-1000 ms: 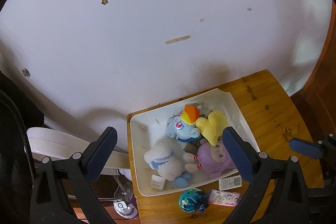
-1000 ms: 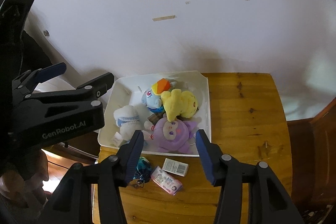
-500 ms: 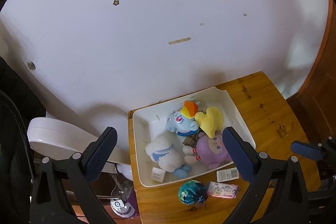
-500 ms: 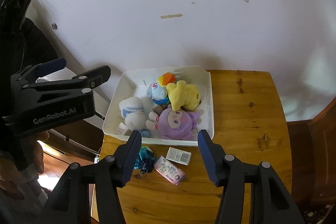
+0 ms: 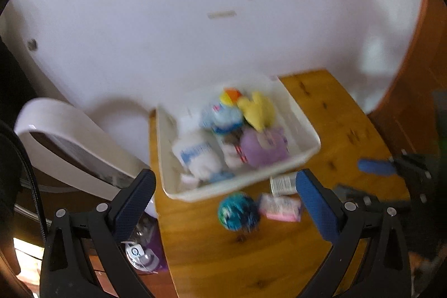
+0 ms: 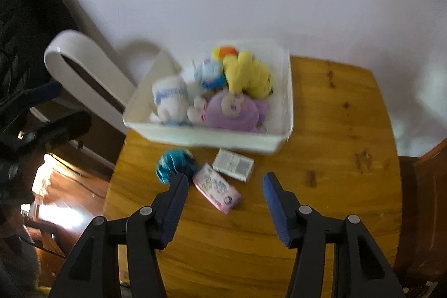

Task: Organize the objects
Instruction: 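Move both tools back toward the pouch, tissue packet and box on the table, then grasp the blue-green pouch with the left gripper while the right gripper grasps the pink tissue packet, then lift the pouch and tissue packet and carry both over the tray, then open both grippers to drop the pouch and tissue packet into the tray, then pull both tools back and move the right gripper toward the white medicine box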

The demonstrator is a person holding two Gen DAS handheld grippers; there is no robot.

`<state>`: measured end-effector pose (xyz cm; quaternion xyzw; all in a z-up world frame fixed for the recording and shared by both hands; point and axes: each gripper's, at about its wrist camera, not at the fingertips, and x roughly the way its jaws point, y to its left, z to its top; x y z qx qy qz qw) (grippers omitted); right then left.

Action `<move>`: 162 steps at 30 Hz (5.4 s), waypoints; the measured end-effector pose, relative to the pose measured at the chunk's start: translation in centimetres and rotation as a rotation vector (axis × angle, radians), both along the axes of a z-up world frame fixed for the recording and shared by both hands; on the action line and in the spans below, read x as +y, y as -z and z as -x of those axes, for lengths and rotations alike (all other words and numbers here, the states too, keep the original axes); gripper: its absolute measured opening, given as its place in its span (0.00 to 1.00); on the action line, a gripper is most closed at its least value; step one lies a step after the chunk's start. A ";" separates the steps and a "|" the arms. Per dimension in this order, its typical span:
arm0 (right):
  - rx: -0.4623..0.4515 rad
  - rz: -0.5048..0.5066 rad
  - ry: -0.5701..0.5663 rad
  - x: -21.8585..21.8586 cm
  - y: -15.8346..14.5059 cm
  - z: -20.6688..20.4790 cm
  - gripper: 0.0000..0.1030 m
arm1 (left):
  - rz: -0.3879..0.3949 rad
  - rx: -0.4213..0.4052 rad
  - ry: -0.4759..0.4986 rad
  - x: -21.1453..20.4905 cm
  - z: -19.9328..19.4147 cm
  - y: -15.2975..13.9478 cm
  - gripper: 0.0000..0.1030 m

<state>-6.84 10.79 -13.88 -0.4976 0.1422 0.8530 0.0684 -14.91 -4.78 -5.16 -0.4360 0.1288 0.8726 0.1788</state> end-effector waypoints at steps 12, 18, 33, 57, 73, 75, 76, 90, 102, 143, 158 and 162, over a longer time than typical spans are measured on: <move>-0.077 0.005 -0.141 -1.0 9.2 1.3 0.55 | 0.022 -0.299 -0.040 -0.5 1.7 12.1 0.98; -0.104 -0.036 -0.232 -2.2 12.4 3.1 0.55 | -0.003 -0.390 -0.097 -0.9 3.1 16.3 0.98; -0.096 -0.148 -0.350 -4.9 14.7 4.2 0.44 | -0.125 -0.525 -0.200 -0.9 5.6 20.6 0.98; -0.099 -0.072 -0.326 -5.0 14.6 2.2 0.39 | -0.058 -0.512 -0.289 1.8 3.5 22.5 0.70; -0.016 -0.080 -0.380 -6.3 9.3 0.1 0.39 | -0.116 -0.531 -0.305 -1.4 -2.0 19.4 0.59; 0.005 -0.079 -0.391 -5.9 7.7 0.8 0.39 | -0.125 -0.508 -0.307 -2.2 -2.6 17.9 0.59; 0.020 -0.080 -0.394 -6.1 6.9 0.7 0.39 | -0.134 -0.498 -0.309 -2.5 -2.8 17.2 0.59; 0.224 0.028 -0.295 -3.7 -3.8 1.4 0.39 | -0.214 -0.210 -0.265 -3.6 4.3 4.6 0.59; 0.219 0.052 -0.153 -1.3 -6.3 8.3 0.39 | -0.172 -0.050 -0.266 -4.2 12.0 -1.6 0.59; 0.108 0.113 -0.037 0.7 -3.9 14.8 0.54 | 0.009 -0.083 -0.311 -1.0 20.7 0.2 0.84; 0.094 0.115 -0.028 0.7 -3.8 12.6 0.54 | 0.021 -0.038 -0.275 -0.5 19.0 -1.4 0.89; 0.100 0.109 -0.023 0.5 -4.3 11.8 0.54 | 0.017 -0.022 -0.254 -0.1 18.2 -2.2 0.90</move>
